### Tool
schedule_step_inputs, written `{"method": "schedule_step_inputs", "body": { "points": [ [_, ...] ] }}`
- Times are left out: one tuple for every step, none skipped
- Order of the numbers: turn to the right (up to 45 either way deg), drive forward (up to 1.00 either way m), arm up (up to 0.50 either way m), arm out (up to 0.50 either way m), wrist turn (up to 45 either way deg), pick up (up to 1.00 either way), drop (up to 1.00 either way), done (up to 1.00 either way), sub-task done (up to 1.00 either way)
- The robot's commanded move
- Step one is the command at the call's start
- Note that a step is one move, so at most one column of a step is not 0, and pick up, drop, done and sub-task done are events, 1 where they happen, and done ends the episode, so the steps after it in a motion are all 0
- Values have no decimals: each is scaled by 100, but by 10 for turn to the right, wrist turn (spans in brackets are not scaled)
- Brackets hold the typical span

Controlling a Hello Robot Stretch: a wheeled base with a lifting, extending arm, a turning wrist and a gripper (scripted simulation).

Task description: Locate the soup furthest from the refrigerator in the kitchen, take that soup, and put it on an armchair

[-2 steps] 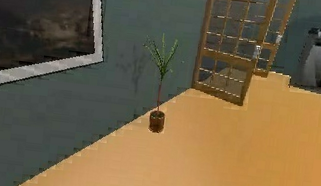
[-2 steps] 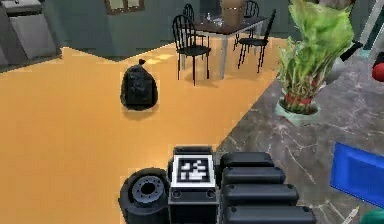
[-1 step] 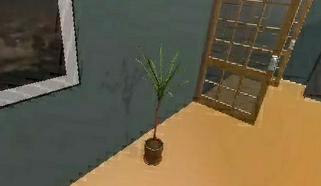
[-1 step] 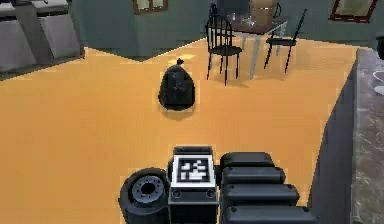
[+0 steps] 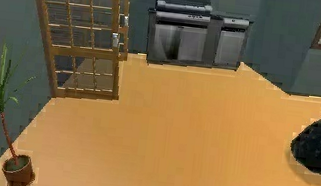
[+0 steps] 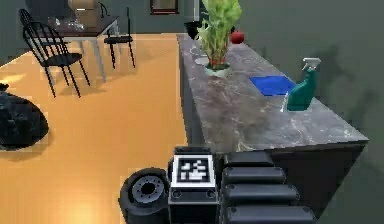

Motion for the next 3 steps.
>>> {"method": "schedule_step_inputs", "body": {
  "points": [
    [0, 100, 0, 0, 0, 0, 0, 0, 0],
    [0, 100, 0, 0, 0, 0, 0, 0, 0],
    [0, 35, 0, 0, 0, 0, 0, 0, 0]
  ]
}}
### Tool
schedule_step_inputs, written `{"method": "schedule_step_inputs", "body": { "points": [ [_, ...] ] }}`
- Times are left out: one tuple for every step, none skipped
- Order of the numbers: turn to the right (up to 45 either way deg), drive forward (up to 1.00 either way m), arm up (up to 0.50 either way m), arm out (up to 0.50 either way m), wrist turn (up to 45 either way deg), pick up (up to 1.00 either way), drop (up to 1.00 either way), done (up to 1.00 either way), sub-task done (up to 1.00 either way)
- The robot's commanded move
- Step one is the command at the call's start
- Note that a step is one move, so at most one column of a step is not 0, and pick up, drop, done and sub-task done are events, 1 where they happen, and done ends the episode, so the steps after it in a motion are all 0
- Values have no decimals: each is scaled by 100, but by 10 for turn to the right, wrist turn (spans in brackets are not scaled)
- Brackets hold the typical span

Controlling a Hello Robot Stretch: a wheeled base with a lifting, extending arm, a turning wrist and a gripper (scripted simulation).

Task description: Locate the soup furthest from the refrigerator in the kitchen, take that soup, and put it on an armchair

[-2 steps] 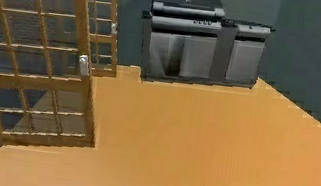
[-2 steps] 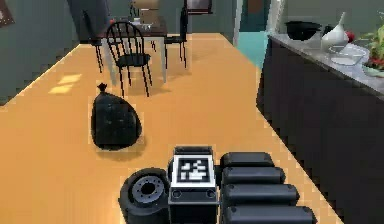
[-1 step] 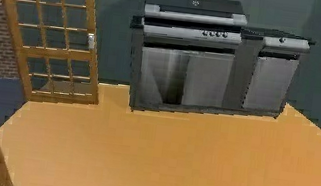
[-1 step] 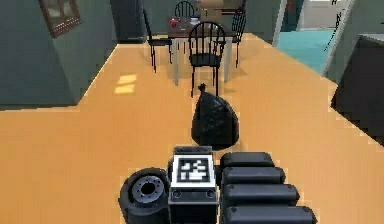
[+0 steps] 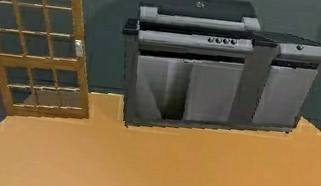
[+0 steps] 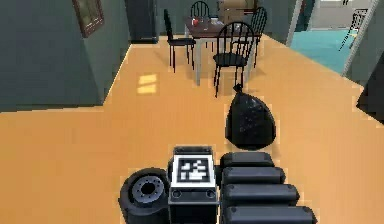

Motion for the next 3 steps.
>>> {"method": "schedule_step_inputs", "body": {
  "points": [
    [-30, 0, 0, 0, 0, 0, 0, 0, 0],
    [0, 65, 0, 0, 0, 0, 0, 0, 0],
    [-450, 0, 0, 0, 0, 0, 0, 0, 0]
  ]
}}
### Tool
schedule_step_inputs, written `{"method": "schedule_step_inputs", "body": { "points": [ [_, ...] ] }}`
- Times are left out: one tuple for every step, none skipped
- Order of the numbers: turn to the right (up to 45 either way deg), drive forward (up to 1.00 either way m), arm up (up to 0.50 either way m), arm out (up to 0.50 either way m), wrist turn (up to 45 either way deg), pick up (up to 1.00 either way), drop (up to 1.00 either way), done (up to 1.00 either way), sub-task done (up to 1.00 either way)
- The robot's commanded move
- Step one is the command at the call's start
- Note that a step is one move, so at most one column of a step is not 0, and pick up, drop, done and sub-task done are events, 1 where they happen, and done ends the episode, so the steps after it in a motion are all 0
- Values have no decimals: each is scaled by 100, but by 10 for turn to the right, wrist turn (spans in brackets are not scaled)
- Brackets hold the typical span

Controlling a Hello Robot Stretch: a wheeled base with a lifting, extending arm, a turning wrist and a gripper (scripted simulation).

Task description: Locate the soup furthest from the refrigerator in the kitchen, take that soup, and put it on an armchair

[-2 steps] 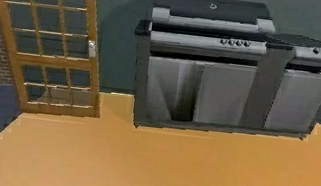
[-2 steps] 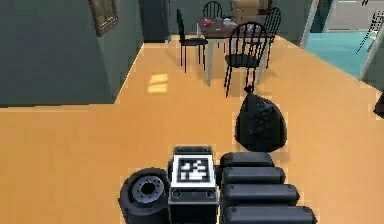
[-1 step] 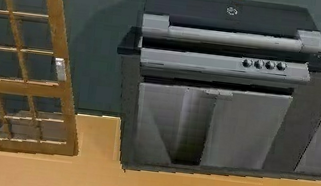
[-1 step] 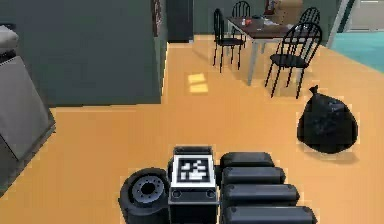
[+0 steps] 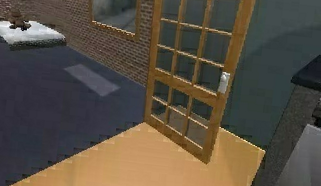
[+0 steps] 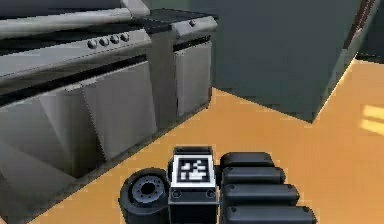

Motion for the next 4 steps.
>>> {"method": "schedule_step_inputs", "body": {
  "points": [
    [-30, 0, 0, 0, 0, 0, 0, 0, 0],
    [0, 50, 0, 0, 0, 0, 0, 0, 0],
    [-420, 0, 0, 0, 0, 0, 0, 0, 0],
    [0, 100, 0, 0, 0, 0, 0, 0, 0]
  ]
}}
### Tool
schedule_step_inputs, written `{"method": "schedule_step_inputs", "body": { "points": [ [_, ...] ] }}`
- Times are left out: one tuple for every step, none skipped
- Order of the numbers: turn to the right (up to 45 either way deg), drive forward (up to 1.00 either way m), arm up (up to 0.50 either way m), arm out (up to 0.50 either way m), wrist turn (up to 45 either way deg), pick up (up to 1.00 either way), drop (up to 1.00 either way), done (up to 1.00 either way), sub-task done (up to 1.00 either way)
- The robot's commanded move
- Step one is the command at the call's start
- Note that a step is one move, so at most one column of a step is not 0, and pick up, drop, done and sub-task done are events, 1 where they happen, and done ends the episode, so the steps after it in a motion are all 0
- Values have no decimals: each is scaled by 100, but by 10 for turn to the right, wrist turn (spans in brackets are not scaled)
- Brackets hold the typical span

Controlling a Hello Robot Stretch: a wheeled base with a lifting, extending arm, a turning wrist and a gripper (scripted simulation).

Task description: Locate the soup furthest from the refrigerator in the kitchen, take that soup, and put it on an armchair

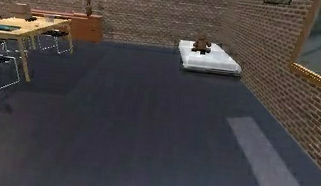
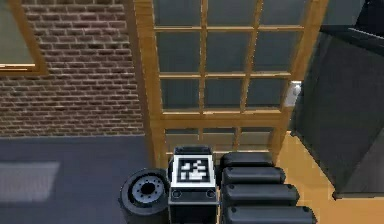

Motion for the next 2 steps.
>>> {"method": "schedule_step_inputs", "body": {
  "points": [
    [-60, 0, 0, 0, 0, 0, 0, 0, 0],
    [0, 35, 0, 0, 0, 0, 0, 0, 0]
  ]
}}
